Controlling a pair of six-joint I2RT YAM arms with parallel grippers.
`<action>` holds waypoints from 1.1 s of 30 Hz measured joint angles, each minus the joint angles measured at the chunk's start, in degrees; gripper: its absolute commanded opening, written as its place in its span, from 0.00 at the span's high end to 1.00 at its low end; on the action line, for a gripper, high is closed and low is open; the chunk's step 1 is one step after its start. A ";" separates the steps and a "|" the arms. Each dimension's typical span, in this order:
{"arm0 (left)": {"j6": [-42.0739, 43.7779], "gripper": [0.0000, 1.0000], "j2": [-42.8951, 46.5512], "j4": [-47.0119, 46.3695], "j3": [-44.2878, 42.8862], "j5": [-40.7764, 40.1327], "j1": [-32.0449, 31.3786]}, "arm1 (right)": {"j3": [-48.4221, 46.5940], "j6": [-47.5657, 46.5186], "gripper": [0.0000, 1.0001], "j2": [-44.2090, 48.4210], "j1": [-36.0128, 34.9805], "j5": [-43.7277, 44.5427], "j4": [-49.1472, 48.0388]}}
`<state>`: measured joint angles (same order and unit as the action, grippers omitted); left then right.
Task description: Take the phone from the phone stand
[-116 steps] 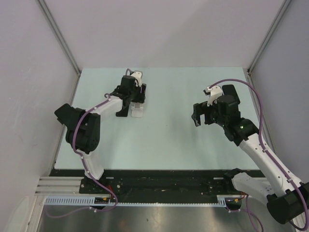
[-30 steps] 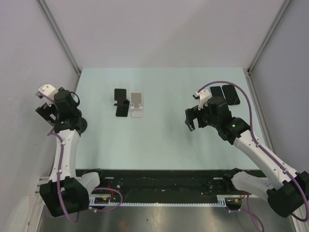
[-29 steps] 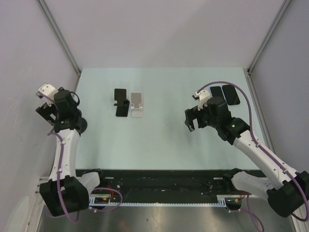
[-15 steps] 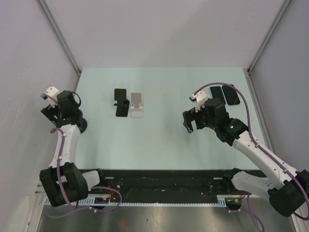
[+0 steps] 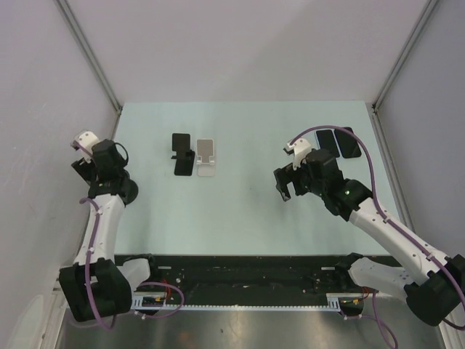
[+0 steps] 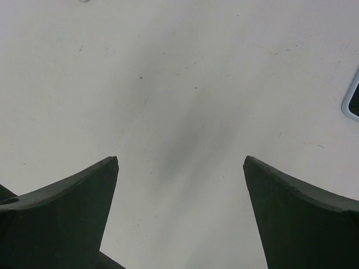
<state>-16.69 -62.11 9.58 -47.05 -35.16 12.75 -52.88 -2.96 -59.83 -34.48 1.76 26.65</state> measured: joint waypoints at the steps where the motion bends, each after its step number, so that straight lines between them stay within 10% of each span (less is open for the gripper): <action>1: 0.57 0.69 0.63 0.72 0.15 0.00 -1.22 | 0.04 -0.07 0.00 0.07 -0.09 0.24 0.00; 21: 6.54 0.90 9.86 14.34 -3.67 19.39 -40.02 | 0.28 0.42 0.00 4.76 -0.46 0.90 -0.98; 33: 7.63 0.89 -3.63 13.00 -14.78 33.35 -51.74 | 0.39 7.10 0.00 10.91 -0.46 0.74 -1.55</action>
<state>-9.06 -65.73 22.59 -61.82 -1.80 -38.98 -52.49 4.14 -48.93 -34.94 2.50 25.10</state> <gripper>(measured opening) 0.796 0.995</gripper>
